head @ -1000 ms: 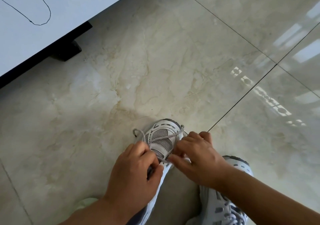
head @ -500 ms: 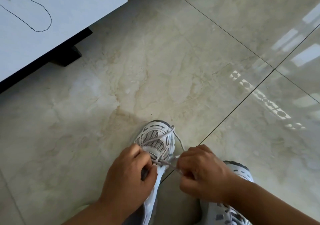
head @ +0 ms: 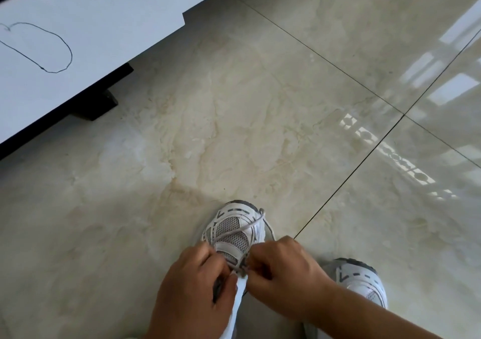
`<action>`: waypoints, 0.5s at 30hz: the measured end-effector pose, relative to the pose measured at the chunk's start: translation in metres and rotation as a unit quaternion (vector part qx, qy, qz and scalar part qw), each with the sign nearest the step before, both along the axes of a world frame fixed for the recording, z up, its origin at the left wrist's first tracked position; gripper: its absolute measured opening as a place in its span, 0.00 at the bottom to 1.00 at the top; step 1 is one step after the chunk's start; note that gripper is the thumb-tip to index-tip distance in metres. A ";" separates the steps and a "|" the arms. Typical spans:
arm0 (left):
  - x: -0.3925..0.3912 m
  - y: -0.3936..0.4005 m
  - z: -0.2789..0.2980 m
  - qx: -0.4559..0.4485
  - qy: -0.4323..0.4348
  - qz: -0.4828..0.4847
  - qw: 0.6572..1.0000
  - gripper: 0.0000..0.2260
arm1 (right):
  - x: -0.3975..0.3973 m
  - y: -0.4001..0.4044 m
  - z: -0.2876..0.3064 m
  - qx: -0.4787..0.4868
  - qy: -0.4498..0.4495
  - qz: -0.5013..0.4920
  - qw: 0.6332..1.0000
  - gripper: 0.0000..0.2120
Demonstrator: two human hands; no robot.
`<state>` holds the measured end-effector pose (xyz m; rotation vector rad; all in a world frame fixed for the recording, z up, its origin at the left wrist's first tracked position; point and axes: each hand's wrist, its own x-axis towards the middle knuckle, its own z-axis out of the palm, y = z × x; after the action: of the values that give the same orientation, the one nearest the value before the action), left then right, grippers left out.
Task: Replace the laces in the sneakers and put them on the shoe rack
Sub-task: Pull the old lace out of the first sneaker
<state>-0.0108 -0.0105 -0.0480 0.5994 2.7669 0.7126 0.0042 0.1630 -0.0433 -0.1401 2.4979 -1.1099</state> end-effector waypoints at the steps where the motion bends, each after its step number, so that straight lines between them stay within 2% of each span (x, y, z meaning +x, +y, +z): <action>1: 0.000 -0.001 0.000 0.002 -0.001 0.005 1.000 0.10 | 0.002 0.004 0.001 -0.017 -0.013 0.007 1.000 0.12; 5: -0.003 -0.003 -0.001 0.002 -0.003 0.015 1.000 0.10 | 0.006 0.028 0.006 -0.057 -0.105 0.055 0.991 0.10; 8: -0.004 -0.004 0.001 0.011 0.001 0.006 1.000 0.10 | 0.004 0.026 0.008 -0.001 -0.128 0.069 0.989 0.09; 12: -0.004 -0.005 0.002 0.013 -0.001 -0.001 1.000 0.11 | -0.003 0.004 0.005 -0.028 -0.091 -0.059 0.994 0.07; 15: -0.003 -0.004 0.002 0.028 0.005 -0.005 1.000 0.10 | -0.008 -0.013 0.005 -0.005 -0.091 -0.111 0.990 0.05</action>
<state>-0.0138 -0.0143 -0.0464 0.6295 2.7582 0.7891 -0.0035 0.1505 -0.0387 0.2320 2.3874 -1.1637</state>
